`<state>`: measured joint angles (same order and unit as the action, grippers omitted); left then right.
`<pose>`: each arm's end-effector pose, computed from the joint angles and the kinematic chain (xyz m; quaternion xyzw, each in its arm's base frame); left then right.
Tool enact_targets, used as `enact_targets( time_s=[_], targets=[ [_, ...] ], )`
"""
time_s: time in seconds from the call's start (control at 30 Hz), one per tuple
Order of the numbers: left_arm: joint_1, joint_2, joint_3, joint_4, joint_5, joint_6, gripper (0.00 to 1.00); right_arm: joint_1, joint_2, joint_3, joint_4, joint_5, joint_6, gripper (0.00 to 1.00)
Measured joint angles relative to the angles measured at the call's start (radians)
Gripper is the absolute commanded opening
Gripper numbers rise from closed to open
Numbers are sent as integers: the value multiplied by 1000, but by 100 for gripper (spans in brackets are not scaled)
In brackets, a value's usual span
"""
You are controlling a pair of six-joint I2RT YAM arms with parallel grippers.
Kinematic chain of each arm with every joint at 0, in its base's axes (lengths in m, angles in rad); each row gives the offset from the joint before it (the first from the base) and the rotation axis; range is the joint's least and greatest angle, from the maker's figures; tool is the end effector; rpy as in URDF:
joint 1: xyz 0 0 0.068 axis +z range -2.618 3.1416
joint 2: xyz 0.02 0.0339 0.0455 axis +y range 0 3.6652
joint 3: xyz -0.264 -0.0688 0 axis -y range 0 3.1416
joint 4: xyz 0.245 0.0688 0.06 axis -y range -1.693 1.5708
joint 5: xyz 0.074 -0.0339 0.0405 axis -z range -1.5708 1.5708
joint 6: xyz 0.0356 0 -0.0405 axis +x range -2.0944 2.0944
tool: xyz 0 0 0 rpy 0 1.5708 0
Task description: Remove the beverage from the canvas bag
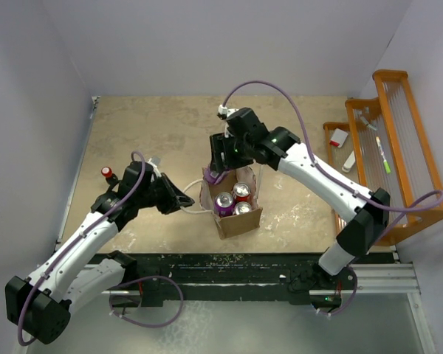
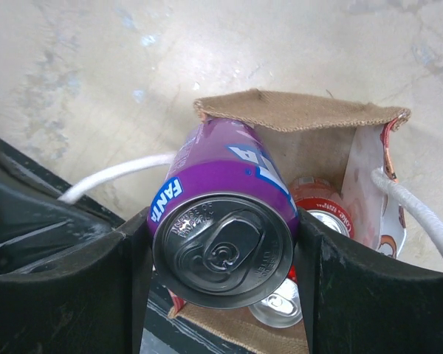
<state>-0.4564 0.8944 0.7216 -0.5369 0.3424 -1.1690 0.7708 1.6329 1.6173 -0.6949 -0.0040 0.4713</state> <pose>0.1635 -0.0936 0.2663 -0.2457 0.8640 -0.4051 0.1703 0.2620 0.2547 0.3617 -0.1364 0.8986 0.2441 0.3381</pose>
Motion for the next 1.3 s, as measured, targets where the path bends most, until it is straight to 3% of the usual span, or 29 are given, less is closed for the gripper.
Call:
enact_targets(
  time_s=[0.17,0.33,0.63,0.9,1.17,1.3],
  targets=[
    [0,1,0,-2,0,-2,0,-1,-41,78,-5,13,-26,0],
    [0,3,0,-5,0,-2,0,-2,-95,153,-13,120,-52,0],
    [0,4,-4,2,1,-3,0,-6,-224,165,-23,471,-105,0],
    [0,-1,-66,32,19,-10,0,-35,-207,158,-93,755,-109,0],
    [0,-1,-74,53,44,-15,0,-303,-200,-16,-134,706,14,0],
    [0,-2,-77,50,48,-14,0,-354,-200,-164,-137,664,55,0]
  ],
)
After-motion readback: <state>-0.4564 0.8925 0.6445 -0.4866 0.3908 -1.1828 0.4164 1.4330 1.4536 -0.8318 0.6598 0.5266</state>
